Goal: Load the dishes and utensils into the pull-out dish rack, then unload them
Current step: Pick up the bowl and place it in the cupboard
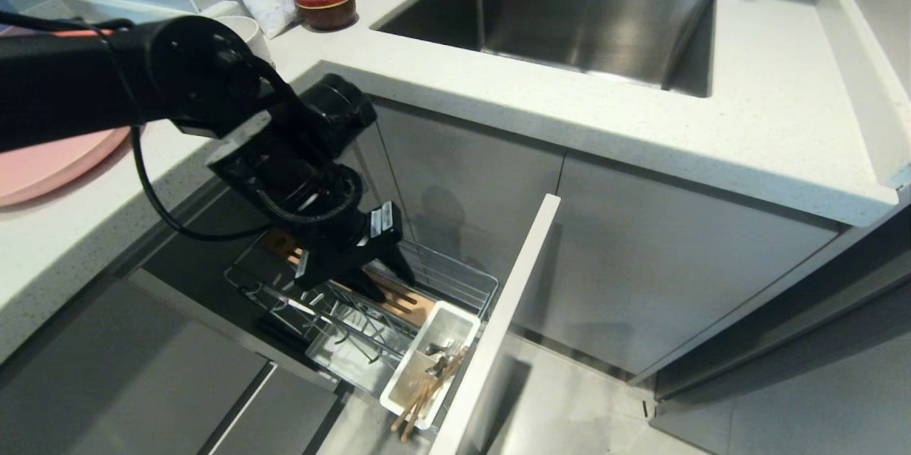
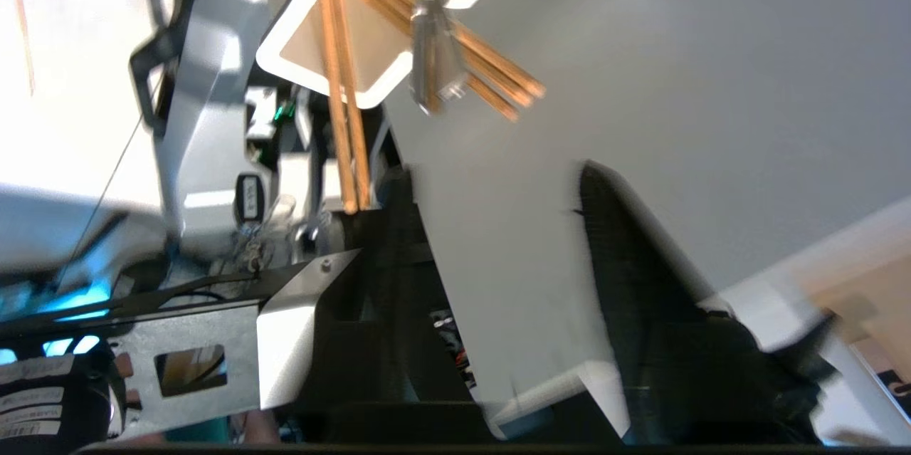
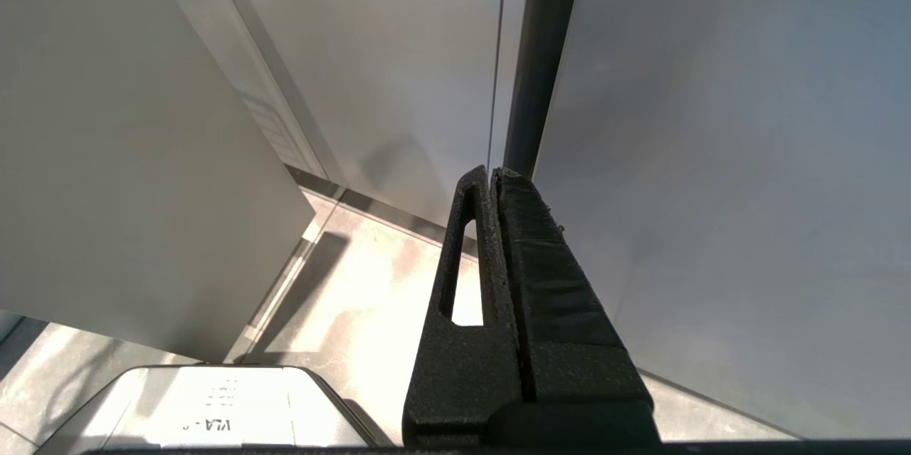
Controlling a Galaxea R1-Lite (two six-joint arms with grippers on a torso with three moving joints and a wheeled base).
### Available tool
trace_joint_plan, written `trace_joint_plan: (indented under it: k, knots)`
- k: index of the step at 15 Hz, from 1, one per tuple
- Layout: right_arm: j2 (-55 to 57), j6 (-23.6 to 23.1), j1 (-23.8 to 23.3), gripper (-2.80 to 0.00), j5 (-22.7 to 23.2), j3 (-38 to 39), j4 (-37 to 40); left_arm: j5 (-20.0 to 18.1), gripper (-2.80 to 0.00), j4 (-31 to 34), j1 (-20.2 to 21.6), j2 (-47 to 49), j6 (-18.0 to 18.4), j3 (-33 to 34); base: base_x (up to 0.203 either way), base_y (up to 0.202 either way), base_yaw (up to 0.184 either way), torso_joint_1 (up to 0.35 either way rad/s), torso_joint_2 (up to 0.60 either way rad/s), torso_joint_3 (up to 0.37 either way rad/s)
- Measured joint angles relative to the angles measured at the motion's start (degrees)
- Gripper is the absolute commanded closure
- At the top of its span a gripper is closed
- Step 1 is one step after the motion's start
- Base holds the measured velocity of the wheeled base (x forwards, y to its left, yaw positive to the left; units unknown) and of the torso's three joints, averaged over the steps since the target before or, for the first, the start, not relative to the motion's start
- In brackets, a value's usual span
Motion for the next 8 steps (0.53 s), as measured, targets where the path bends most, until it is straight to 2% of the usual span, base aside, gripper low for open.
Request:
trace_joint_plan:
  k: [4,6,8]
  knots:
    - [0.00,0.00,0.00,0.00,0.02,0.00,0.00,3.19,0.00,-1.10,1.38,-8.95,0.64,0.02,0.000,0.000,0.000,0.000,0.00,0.000]
    - [0.00,-0.02,0.00,0.00,0.00,0.00,0.00,3.40,0.00,-3.14,4.74,-13.39,2.37,0.02,0.000,0.000,0.000,0.000,0.00,0.000]
    - [0.00,-0.02,0.00,0.00,0.00,0.00,0.00,3.47,0.00,-5.96,10.10,-17.62,5.22,-0.02,0.000,0.000,0.000,0.000,0.00,0.000]
